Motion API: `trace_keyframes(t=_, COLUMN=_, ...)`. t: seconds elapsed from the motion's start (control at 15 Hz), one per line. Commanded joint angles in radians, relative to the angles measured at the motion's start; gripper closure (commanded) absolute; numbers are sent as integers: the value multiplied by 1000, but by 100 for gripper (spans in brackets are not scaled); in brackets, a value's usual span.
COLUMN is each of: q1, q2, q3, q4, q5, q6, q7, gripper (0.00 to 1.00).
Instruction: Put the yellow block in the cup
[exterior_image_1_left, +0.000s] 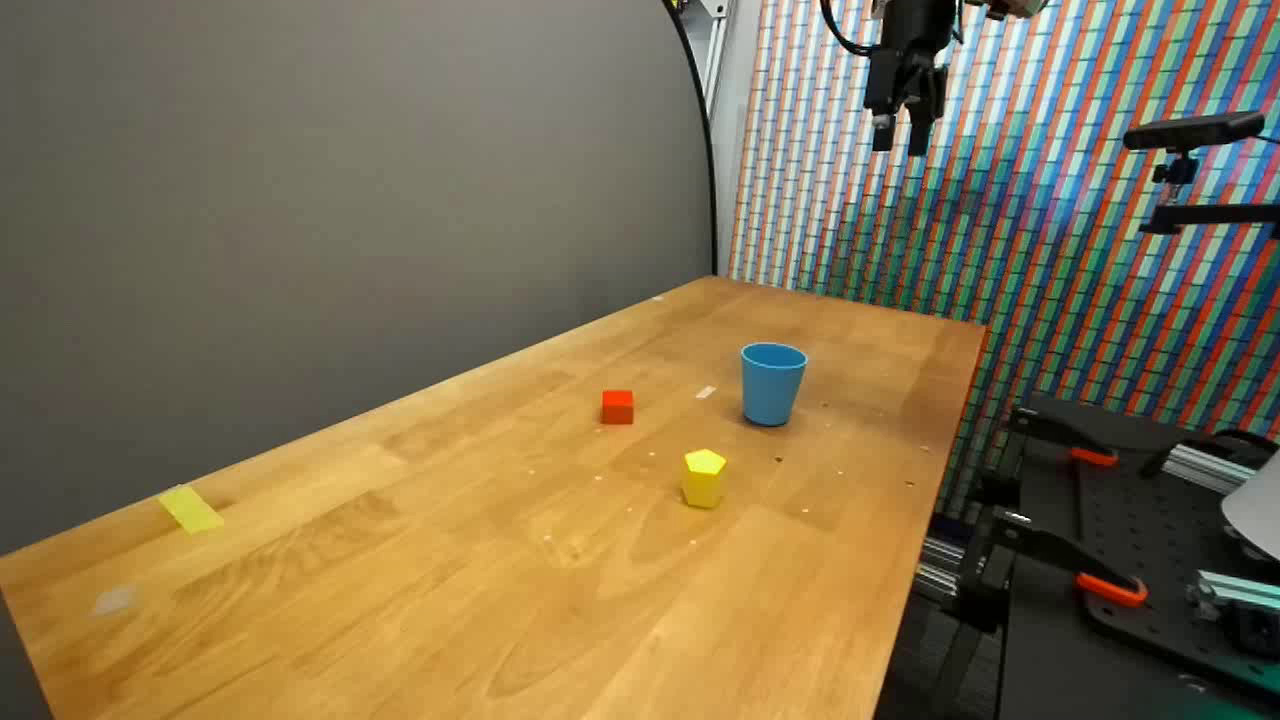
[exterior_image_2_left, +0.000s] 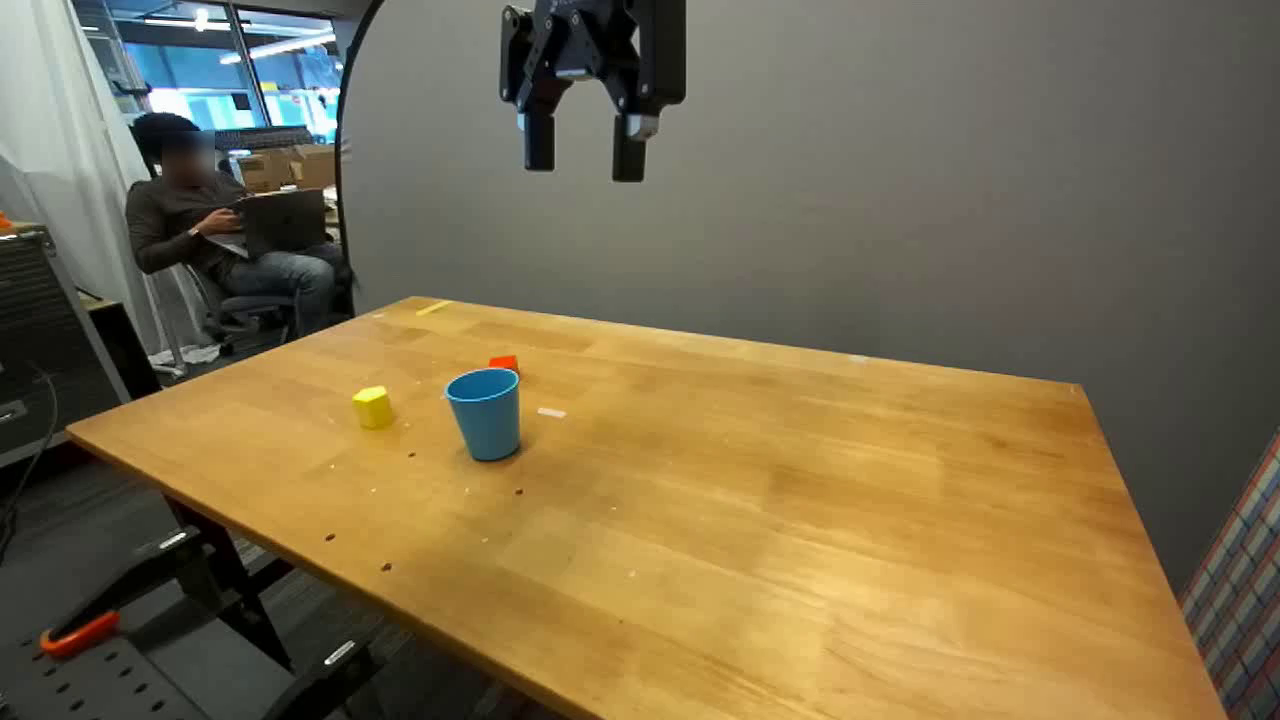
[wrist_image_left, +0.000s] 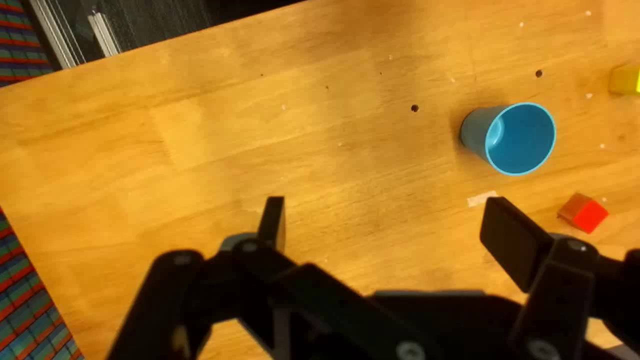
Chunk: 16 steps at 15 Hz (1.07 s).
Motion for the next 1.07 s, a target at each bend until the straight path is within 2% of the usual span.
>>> trace_keyframes(t=0.0, q1=-13, q2=1, q3=12, q4=6, q5=2, q6=-2, q7=-2, gripper=0)
trace_keyframes(t=0.4, q1=1, q2=24, q3=25, q4=47, q5=10, q6=6, q7=0, gripper=0)
trace_keyframes(t=0.73, q1=102, q2=203, q3=168, q4=179, q5=-36, q6=-52, q7=37, gripper=0)
trace_keyframes(t=1.0, q1=194, q2=401, q3=272, q4=294, q5=-110, q6=-76, q7=64, gripper=0)
